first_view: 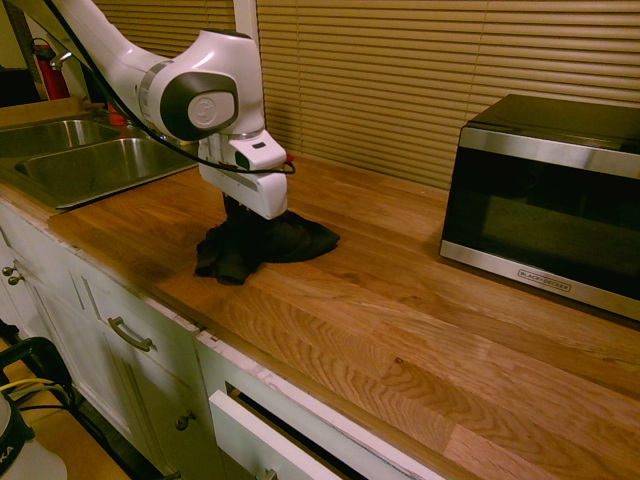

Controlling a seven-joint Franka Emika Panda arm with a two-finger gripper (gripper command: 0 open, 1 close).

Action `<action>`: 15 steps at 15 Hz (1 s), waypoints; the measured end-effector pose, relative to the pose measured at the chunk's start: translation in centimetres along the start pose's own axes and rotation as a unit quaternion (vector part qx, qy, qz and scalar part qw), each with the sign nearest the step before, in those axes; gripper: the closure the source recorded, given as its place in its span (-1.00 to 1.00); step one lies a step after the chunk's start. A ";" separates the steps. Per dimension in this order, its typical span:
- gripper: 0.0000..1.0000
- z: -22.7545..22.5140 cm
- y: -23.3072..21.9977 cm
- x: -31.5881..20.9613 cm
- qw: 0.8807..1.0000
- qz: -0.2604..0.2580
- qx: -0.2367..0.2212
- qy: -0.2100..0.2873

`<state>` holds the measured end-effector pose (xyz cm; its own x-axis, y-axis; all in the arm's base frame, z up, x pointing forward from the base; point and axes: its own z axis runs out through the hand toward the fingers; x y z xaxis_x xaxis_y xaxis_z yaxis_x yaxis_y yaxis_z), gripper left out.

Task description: Clear the spill

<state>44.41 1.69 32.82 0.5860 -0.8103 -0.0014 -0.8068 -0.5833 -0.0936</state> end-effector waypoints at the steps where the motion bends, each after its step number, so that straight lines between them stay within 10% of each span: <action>1: 1.00 0.1 -1.0 -1.3 1.000 -0.006 -0.002 0.003; 15: 1.00 1.5 -14.7 -12.2 0.998 -0.053 -0.010 0.010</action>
<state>49.24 20.28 32.76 0.6675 -0.7441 0.0267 -0.7411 -0.6674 -0.0727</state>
